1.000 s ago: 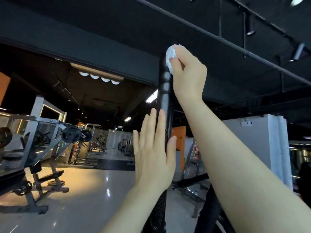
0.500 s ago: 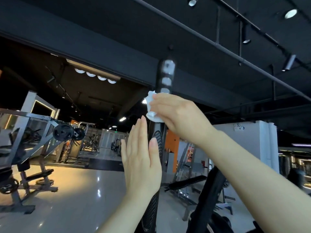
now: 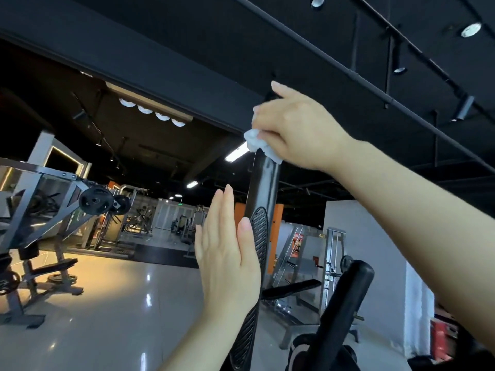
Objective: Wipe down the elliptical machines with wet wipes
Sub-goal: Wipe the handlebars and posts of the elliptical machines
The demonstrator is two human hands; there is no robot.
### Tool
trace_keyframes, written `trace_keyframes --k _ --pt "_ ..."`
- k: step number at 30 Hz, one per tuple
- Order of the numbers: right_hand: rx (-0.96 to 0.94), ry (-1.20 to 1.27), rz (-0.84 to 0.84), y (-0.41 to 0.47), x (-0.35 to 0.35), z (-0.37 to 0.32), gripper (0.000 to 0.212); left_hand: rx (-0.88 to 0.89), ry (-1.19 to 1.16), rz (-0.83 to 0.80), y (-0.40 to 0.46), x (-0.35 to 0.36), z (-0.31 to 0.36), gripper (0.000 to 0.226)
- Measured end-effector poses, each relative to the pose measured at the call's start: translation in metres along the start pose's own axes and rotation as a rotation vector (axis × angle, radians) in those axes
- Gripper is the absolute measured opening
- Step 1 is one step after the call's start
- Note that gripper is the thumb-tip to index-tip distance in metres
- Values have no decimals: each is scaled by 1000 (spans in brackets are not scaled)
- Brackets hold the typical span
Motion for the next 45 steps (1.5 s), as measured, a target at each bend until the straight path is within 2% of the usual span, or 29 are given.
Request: trace_keyframes --k 3,7,11,13,16,18,20,23,24,26,31,36,39,42,45 --pt "-84 184 -78 -29 9 -39 32 -41 -26 -1 -2 0 -2 47" --pt "-188 279 -58 -70 25 -90 29 -107 -89 -33 -9 0 -11 52" --pt "-261 72 -32 -56 15 -79 17 -88 -106 -64 -18 -2 -11 48" --pt "-257 -64 -38 -32 4 -55 20 -74 -131 -49 -18 -6 -10 45" --pt "-172 -250 -30 2 -20 -9 28 -57 -185 -35 -12 -16 -9 44" --pt "-89 -314 -102 19 -29 16 27 -48 -212 -41 -8 -20 -10 43" --pt "-5 -291 -227 28 -25 17 24 -53 -240 -58 -6 -23 -13 41" --pt "43 -149 -344 19 -8 -12 46 -61 -301 -88 -7 -23 -21 40" --pt "30 -125 -361 10 -1 -25 47 -58 -321 -96 -9 -23 -23 40" --pt "-15 -101 -364 -9 10 -52 42 -49 -346 -122 -12 -24 -26 43" --pt "-148 47 -252 -52 21 -121 26 -19 -435 -185 -20 -37 -31 46" --pt "-256 147 -418 -92 34 -160 25 -11 -591 -262 -30 -47 -25 45" --pt "-288 145 -507 -83 25 -148 31 -56 -653 -315 -38 -45 -28 50" --pt "-244 43 -433 -57 1 -106 29 -122 -721 -344 -48 -43 -36 44" --pt "-189 -48 -401 -46 -9 -83 27 -186 -787 -297 -59 -45 -49 39"
Point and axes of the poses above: each hand's wrist, its own y-axis towards the middle knuckle, its own x-axis out of the palm, z = x × y, the point moved 6 cm from there along y, towards the middle knuckle, and after that the axes turned 11 degrees about -z, right-handed, at the moved point
